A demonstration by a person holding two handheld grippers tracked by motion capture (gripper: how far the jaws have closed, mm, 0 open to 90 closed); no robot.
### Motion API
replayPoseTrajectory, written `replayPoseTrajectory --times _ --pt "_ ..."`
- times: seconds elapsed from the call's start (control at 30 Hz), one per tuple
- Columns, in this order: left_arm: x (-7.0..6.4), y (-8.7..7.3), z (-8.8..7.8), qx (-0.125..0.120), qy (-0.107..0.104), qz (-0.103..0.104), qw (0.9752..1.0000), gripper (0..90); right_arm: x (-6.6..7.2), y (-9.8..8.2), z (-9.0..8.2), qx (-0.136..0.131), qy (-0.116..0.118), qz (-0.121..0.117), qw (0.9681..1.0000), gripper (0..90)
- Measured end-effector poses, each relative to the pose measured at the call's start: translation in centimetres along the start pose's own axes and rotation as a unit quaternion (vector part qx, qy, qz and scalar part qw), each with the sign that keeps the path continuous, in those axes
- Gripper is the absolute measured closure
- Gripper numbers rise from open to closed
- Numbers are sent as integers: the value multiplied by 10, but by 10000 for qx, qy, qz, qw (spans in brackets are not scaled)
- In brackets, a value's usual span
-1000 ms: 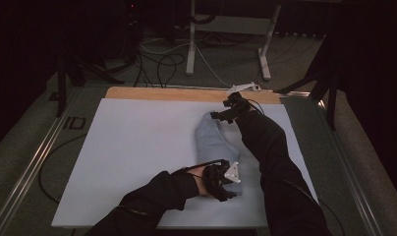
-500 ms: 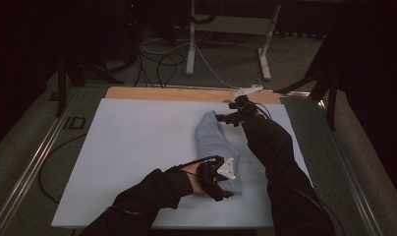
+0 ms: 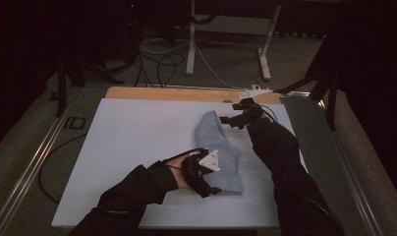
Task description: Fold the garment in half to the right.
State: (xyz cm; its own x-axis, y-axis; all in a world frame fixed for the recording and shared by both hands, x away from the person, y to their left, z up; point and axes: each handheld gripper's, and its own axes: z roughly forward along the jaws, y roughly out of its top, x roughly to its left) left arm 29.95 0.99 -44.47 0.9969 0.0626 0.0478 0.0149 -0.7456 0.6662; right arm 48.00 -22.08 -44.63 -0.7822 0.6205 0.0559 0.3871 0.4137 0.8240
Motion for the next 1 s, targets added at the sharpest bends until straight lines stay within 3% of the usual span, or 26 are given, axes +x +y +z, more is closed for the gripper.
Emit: replayPoseTrajectory --times 0.23,0.4,0.5,0.73,0.93,1.0 --pt "3 -20 -20 -138 -44 -220 9997 121 7 -5 -1 1 0 -4 10000 99" --pt "4 -39 -30 -178 48 -384 9991 13 12 -6 0 -24 -30 -83 10000 100" --pt "6 -50 -36 -294 72 -467 9984 7 14 -6 1 -34 3 -130 9999 99" --pt "9 -77 -53 -523 404 -777 9948 4 19 -3 2 -90 45 -135 9999 99" --pt "7 -99 -63 -521 621 -1039 9913 4 20 -2 4 -69 39 -183 9998 99" --pt "5 -113 -67 -524 712 -1181 9891 4 21 -2 5 -98 56 -168 9998 99"
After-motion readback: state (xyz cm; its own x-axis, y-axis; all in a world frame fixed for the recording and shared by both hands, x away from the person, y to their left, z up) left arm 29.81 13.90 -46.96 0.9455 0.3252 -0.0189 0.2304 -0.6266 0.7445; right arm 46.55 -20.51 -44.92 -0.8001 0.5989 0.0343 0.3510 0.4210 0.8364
